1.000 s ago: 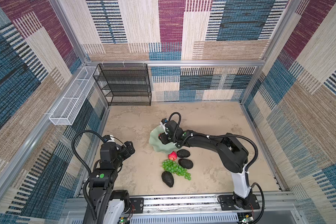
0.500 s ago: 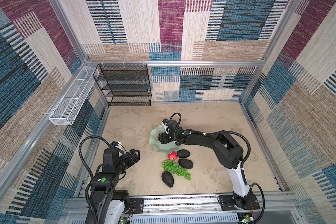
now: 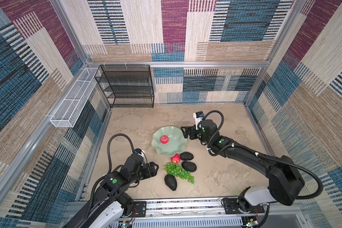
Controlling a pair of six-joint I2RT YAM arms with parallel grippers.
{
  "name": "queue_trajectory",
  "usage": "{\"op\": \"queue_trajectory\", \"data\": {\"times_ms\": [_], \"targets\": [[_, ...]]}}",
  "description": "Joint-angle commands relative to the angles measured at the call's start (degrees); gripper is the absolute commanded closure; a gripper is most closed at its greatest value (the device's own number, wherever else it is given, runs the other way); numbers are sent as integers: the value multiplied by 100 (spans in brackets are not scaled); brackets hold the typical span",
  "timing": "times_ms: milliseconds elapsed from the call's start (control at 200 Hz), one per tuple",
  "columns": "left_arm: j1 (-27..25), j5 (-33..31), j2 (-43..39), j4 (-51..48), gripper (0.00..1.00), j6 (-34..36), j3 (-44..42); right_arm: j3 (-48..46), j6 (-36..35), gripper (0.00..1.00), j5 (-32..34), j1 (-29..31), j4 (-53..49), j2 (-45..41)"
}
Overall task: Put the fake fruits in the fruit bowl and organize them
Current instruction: 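Reach the left gripper to the black avocado nearest the robot while the right withdraws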
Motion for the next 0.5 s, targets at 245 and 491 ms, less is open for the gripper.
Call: {"op": "queue_trajectory", "data": {"times_ms": [245,491], "targets": [[-1911,-1048,1632,1053,15,-1147,111,-962,209,0,374,-175,267,-1005],[-2156,-915,2500,1584,16,-1139,184,-1225,219,0,447,-262,237,-1311]]}}
